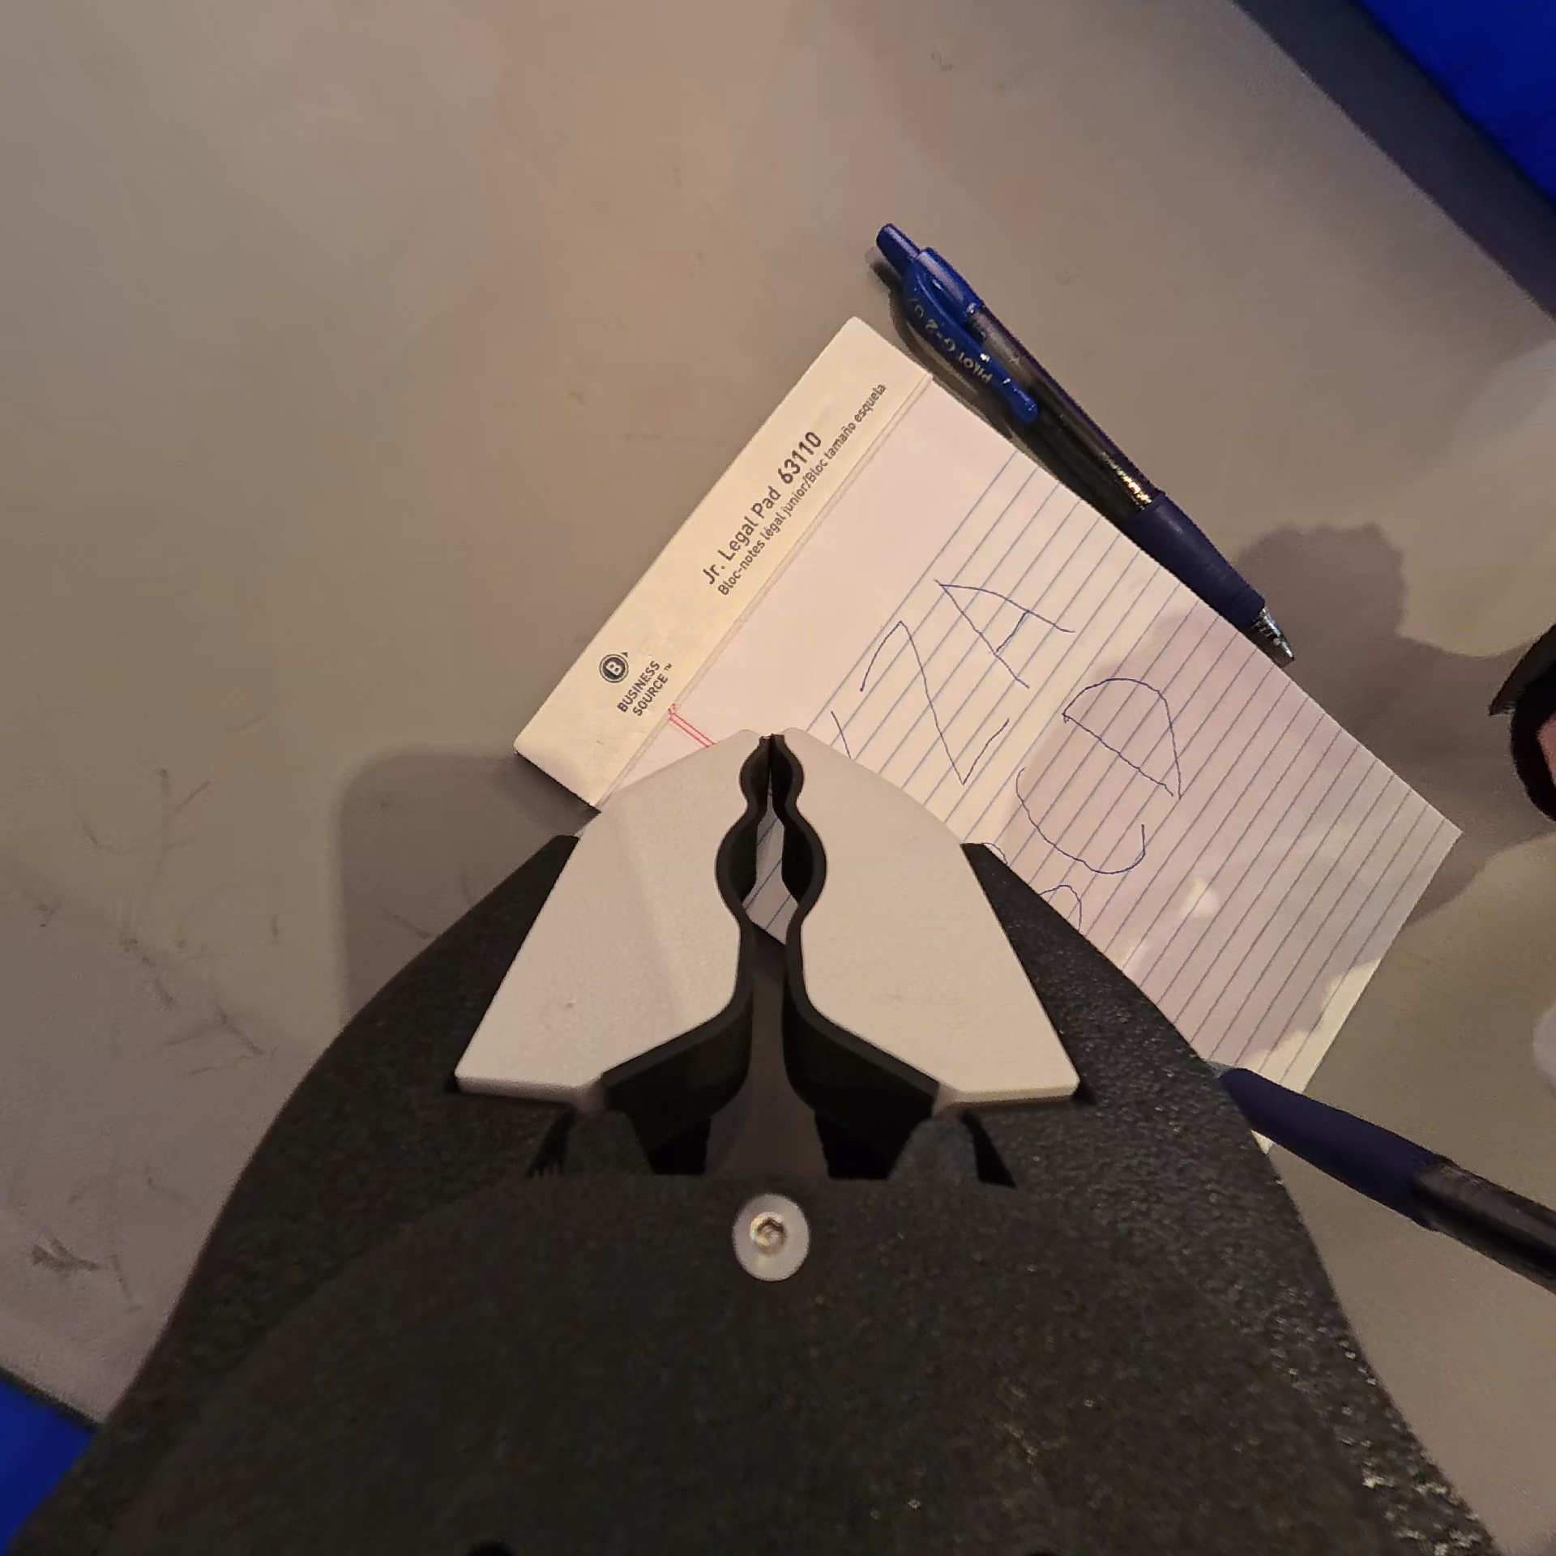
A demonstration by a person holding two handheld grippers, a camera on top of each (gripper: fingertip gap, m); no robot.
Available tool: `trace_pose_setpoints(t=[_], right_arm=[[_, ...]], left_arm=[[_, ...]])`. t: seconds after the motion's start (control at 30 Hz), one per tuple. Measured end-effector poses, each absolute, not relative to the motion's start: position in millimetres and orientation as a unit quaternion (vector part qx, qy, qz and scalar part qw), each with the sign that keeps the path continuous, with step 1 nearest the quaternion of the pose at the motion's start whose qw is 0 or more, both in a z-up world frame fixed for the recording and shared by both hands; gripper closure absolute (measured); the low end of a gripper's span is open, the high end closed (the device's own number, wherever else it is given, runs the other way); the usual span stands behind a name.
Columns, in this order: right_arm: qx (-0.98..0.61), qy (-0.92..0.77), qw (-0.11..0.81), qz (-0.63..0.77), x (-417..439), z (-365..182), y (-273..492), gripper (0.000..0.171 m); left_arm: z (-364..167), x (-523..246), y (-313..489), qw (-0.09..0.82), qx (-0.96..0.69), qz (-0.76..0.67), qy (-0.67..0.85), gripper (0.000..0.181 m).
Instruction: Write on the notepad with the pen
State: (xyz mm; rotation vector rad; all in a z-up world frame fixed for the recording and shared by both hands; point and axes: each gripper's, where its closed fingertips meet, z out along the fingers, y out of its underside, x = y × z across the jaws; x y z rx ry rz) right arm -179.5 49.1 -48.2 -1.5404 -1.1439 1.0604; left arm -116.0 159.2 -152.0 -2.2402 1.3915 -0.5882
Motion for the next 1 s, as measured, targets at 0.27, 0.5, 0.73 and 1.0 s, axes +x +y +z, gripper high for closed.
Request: trace_pose_setpoints(t=[0.27, 0.5, 0.73, 1.0], right_arm=[[-0.626, -0.46, 0.462, 0.429, -178, -48, 51, 0.166], [-0.613, -0.435, 0.535, 0.387, -157, -22, 58, 0.166], [-0.618, -0.438, 0.529, 0.382, -156, -34, 65, 0.166], [-0.62, -0.425, 0.527, 0.397, -154, -32, 76, 0.166]], left_arm=[[-152, -116, 159, 0.218, -0.809, -0.212, 0.503, 0.181], [-152, -116, 159, 0.219, -0.809, -0.212, 0.503, 0.181], [-152, -116, 160, 0.217, -0.809, -0.214, 0.503, 0.181], [-152, -116, 160, 0.217, -0.808, -0.207, 0.507, 0.181]])
